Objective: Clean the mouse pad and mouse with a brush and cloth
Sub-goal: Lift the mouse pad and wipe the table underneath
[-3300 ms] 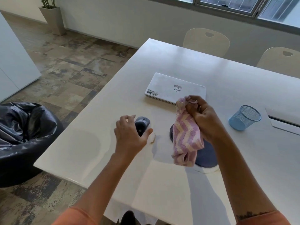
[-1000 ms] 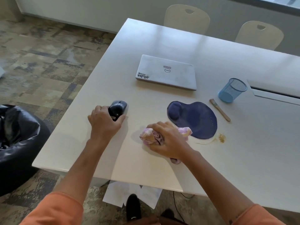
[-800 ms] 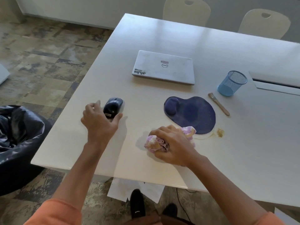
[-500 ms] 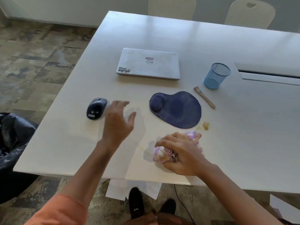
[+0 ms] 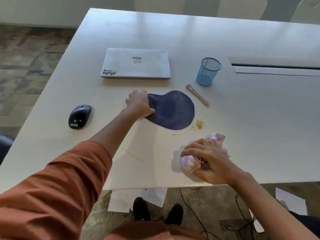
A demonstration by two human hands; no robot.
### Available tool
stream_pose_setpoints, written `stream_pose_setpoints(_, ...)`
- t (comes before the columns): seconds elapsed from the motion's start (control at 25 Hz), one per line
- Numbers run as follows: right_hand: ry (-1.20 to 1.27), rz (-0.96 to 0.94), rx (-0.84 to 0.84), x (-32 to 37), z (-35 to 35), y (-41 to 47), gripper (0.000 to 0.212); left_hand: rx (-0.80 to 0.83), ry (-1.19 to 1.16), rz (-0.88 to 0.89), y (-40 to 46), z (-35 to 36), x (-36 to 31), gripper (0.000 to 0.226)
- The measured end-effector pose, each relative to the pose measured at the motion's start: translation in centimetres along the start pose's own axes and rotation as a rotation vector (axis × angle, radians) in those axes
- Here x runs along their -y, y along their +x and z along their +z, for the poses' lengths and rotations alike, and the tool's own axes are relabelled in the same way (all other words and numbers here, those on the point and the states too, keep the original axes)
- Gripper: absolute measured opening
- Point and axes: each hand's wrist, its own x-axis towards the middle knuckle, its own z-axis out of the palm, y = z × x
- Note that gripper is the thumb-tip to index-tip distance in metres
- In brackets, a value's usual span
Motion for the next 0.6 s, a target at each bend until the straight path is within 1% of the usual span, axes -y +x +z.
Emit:
stream_pose_setpoints(0.08,0.002,-0.006,0.003,-0.5,-0.6,-0.6,0.045,0.052,-0.002,-0.073,0.7,-0.6,-0.3,0.087)
stream_pose_setpoints(0.16,0.000,-0.013,0.012,-1.3,-1.3,-1.2,0.044,0.092,-0.049,-0.133,1.0,-1.3,-0.4,0.083)
stream_pose_setpoints(0.24,0.039,-0.008,-0.011,-2.4,-1.9,-1.6,0.045,0.110,-0.133,-0.147,1.0,-1.8,-0.3,0.078)
stream_pose_setpoints(0.28,0.124,0.028,-0.036,-2.9,-2.4,-1.8,0.047,0.104,-0.195,-0.131,0.9,-1.9,-0.2,0.075)
stream_pose_setpoints(0.4,0.523,0.241,-0.134,-3.5,-4.7,-1.9,0.058,0.023,-0.431,-0.059,0.1,-1.6,-0.1,0.056)
stream_pose_setpoints(0.52,0.833,0.375,-0.343,-4.0,-6.9,-0.9,0.046,-0.044,-0.494,-0.016,-0.7,-2.0,0.4,0.048)
stream_pose_setpoints(0.6,1.123,0.487,-0.431,-4.0,-8.1,0.6,0.046,-0.055,-0.539,-0.006,-1.0,-2.7,1.1,0.048)
